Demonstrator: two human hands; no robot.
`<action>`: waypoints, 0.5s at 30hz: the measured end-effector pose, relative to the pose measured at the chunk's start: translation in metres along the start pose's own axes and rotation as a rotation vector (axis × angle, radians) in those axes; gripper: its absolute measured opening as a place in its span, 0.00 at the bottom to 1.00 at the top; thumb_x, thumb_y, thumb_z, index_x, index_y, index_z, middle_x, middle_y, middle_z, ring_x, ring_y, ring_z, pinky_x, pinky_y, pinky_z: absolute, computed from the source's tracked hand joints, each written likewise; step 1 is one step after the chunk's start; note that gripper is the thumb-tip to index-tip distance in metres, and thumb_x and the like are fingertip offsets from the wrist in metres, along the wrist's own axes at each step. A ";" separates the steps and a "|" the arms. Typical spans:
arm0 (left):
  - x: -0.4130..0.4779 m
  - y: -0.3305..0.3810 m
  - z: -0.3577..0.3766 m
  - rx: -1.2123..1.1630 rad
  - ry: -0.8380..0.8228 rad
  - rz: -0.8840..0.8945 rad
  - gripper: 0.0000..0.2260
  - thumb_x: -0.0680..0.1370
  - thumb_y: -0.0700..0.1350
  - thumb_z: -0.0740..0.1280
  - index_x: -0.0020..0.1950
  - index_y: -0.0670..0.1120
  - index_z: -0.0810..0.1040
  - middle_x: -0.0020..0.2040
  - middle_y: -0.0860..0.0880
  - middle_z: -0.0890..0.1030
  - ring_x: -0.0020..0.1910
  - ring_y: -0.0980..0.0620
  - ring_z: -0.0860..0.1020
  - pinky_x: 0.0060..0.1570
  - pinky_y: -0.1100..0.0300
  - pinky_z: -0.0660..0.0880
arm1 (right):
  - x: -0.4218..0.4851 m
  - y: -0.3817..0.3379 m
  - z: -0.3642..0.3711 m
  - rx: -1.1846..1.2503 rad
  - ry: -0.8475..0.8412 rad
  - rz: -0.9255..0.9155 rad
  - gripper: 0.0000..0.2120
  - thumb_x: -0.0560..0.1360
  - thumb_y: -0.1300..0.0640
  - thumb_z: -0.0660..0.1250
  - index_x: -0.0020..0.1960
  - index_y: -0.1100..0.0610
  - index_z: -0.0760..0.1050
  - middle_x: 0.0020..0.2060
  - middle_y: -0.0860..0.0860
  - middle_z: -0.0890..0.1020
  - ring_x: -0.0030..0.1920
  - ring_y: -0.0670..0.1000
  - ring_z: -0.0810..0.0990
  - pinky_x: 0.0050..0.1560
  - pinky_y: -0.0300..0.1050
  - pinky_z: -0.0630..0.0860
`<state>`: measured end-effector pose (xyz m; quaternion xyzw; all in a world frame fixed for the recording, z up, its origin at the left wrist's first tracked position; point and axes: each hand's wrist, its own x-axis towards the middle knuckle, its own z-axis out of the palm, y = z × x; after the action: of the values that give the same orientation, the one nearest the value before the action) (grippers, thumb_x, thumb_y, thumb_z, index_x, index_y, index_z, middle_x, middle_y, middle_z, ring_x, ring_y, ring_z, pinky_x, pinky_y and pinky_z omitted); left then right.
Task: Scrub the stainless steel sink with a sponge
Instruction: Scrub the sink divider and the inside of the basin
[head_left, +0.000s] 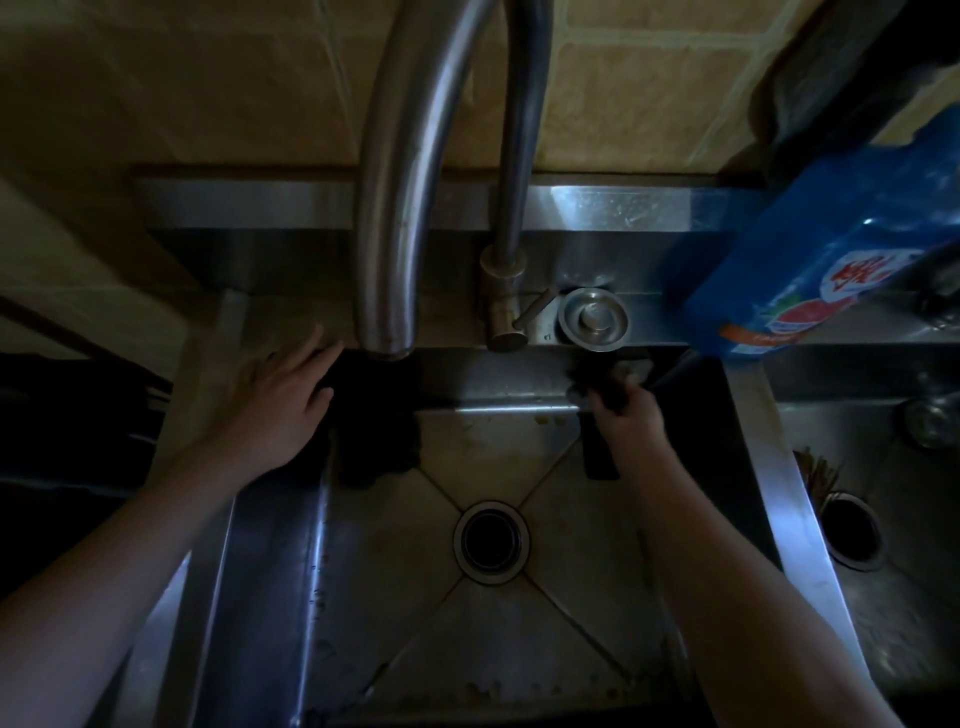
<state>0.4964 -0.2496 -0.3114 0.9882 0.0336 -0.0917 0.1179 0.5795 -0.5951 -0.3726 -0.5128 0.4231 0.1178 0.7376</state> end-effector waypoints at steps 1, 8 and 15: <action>-0.002 -0.004 -0.001 -0.009 -0.011 -0.022 0.24 0.78 0.43 0.62 0.74 0.47 0.62 0.75 0.43 0.62 0.70 0.39 0.65 0.66 0.41 0.64 | 0.004 -0.006 -0.007 0.006 0.023 -0.026 0.19 0.78 0.53 0.64 0.64 0.62 0.70 0.58 0.60 0.78 0.60 0.59 0.77 0.66 0.60 0.70; -0.027 -0.033 -0.012 0.012 0.029 -0.089 0.25 0.77 0.43 0.65 0.73 0.47 0.65 0.75 0.45 0.61 0.72 0.42 0.62 0.67 0.40 0.61 | -0.002 -0.002 0.017 0.497 0.173 0.184 0.23 0.77 0.53 0.65 0.70 0.54 0.66 0.67 0.58 0.71 0.65 0.59 0.71 0.62 0.52 0.74; -0.056 -0.050 -0.012 0.064 0.052 -0.101 0.25 0.75 0.43 0.67 0.71 0.44 0.67 0.72 0.42 0.66 0.69 0.40 0.66 0.62 0.42 0.64 | -0.043 0.078 0.078 -0.644 -0.296 -0.268 0.21 0.78 0.53 0.63 0.68 0.57 0.66 0.61 0.57 0.76 0.61 0.56 0.75 0.62 0.51 0.72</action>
<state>0.4393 -0.2006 -0.3005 0.9906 0.0835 -0.0726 0.0807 0.5452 -0.4819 -0.3834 -0.7464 0.1824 0.2202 0.6009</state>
